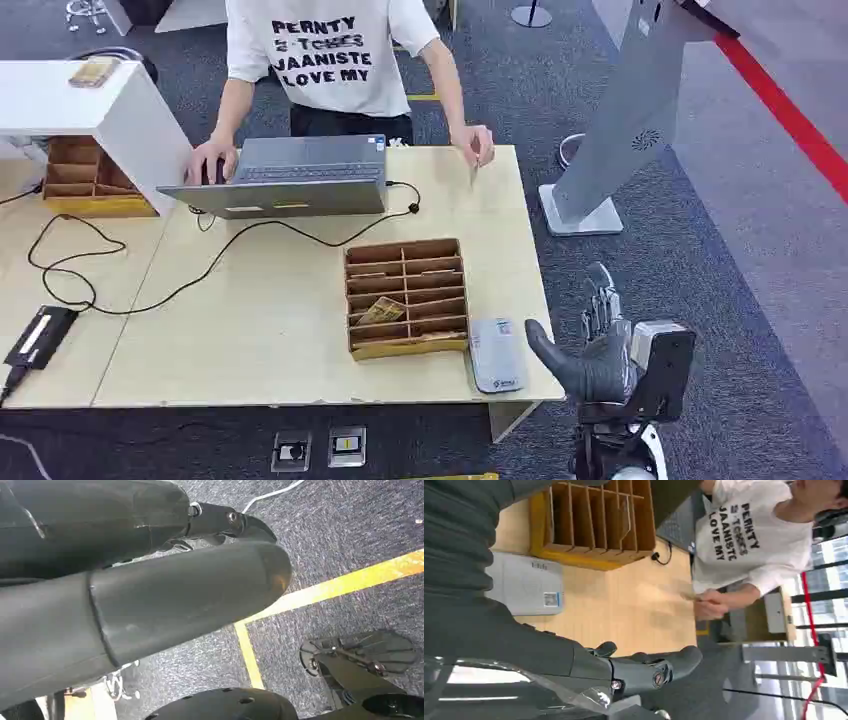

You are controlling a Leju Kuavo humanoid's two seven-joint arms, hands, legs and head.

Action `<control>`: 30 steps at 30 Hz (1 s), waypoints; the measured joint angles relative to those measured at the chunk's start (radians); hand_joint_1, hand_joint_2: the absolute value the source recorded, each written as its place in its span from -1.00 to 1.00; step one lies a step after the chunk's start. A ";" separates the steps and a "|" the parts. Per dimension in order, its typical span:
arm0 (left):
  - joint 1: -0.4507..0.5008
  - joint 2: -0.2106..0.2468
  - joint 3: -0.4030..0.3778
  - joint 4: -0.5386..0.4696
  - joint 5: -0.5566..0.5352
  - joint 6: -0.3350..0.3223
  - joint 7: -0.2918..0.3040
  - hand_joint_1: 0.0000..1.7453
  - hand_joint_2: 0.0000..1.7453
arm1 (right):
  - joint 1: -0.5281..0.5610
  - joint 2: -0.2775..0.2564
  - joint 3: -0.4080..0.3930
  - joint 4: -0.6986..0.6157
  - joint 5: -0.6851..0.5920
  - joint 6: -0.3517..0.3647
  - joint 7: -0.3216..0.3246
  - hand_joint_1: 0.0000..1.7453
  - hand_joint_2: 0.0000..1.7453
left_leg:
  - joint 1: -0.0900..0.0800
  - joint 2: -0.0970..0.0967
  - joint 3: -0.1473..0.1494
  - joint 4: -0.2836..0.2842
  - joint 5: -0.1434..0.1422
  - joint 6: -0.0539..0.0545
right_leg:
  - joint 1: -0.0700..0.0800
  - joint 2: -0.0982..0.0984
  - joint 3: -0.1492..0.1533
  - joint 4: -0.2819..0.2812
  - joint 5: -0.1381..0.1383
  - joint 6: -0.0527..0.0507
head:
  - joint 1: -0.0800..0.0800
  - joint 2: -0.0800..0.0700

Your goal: Pass the card to the sensor for recognition and then transmit it.

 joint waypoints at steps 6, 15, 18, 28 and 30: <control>0.000 0.000 0.000 0.000 -0.007 0.000 0.000 -1.00 -1.00 | 0.002 -0.002 0.006 0.010 -0.026 0.000 -0.089 -1.00 1.00 | 0.000 0.000 0.000 0.000 0.000 0.000 | 0.000 0.000 0.000 0.000 0.000 0.000 | 0.000 0.000; -0.003 0.000 0.000 0.000 -0.015 -0.009 0.000 -1.00 -1.00 | 0.019 -0.002 0.005 -0.023 -0.036 0.000 -0.279 -1.00 1.00 | 0.000 0.000 0.000 0.000 0.000 0.000 | 0.000 0.000 0.000 0.000 0.000 0.000 | 0.000 0.000; -0.003 0.000 0.000 0.000 -0.014 -0.009 0.000 -1.00 -1.00 | 0.019 -0.002 0.005 -0.023 0.000 0.000 -0.264 -1.00 1.00 | 0.000 0.000 0.000 0.000 0.000 0.000 | 0.000 0.000 0.000 0.000 0.000 0.000 | 0.000 0.000; -0.004 0.000 0.000 0.000 -0.019 -0.011 0.000 -1.00 -1.00 | 0.011 0.000 0.006 -0.023 0.433 0.000 -0.120 -1.00 1.00 | 0.000 0.000 0.000 0.000 0.000 0.000 | 0.000 0.000 0.000 0.000 0.000 0.000 | 0.000 0.000; -0.005 0.000 0.000 0.000 -0.024 -0.013 0.000 -1.00 -1.00 | 0.003 0.000 0.006 -0.023 0.530 0.000 -0.083 -1.00 1.00 | 0.000 0.000 0.000 0.000 0.000 0.000 | 0.000 0.000 0.000 0.000 0.000 0.000 | 0.000 0.000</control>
